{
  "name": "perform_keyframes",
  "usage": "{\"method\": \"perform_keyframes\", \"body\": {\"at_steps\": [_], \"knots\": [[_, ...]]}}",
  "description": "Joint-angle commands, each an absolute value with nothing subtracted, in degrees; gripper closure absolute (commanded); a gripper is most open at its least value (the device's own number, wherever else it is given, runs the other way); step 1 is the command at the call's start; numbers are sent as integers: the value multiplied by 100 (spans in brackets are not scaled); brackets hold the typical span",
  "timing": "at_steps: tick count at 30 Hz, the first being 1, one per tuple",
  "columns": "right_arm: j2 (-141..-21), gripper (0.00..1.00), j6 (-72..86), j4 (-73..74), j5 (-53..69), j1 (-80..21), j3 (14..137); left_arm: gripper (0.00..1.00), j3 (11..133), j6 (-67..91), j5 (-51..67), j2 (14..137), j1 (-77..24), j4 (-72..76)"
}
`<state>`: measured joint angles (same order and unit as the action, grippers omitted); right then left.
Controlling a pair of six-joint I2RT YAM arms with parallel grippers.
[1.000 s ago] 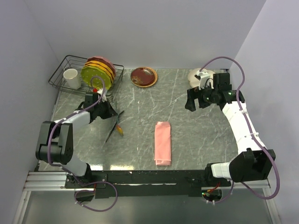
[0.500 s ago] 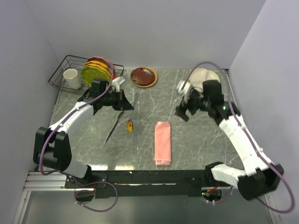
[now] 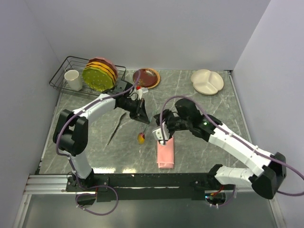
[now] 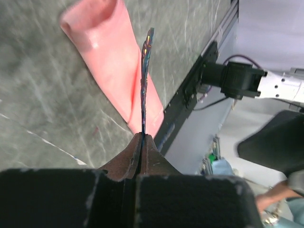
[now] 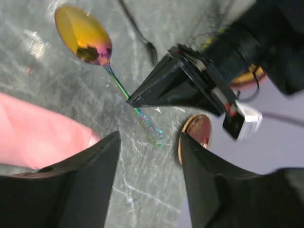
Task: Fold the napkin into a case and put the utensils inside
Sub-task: Pass from the left arm to the right
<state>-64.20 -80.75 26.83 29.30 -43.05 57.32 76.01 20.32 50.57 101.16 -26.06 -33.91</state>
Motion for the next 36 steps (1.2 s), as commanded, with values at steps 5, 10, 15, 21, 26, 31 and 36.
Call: {"method": "perform_keyframes", "body": {"at_steps": [5,10,15,21,26,31,36], "knots": [[-7223,48,-9659,3778,2777,-4667,6521,99,7972,2136,5247,10257,-3023,-3972],[-7611,51,-9835,4078,2593,-4939,6802,99,7980,2153,5483,10301,-3015,-4025],[-7936,51,-9940,4500,2479,-5132,7022,99,7963,2083,5774,10380,-2962,-4069],[-8375,53,-9905,4702,2329,-5309,7347,99,8033,1960,5924,10477,-2962,-4298],[-8639,56,-9826,4798,2259,-5361,7506,99,7937,1969,5950,10424,-2927,-4228],[-8736,57,-9905,4913,2153,-5431,7523,99,7822,2056,5985,10362,-2900,-4140],[-8798,59,-9862,4869,2127,-5519,7523,99,7787,2092,5994,10336,-2900,-4087]]}}
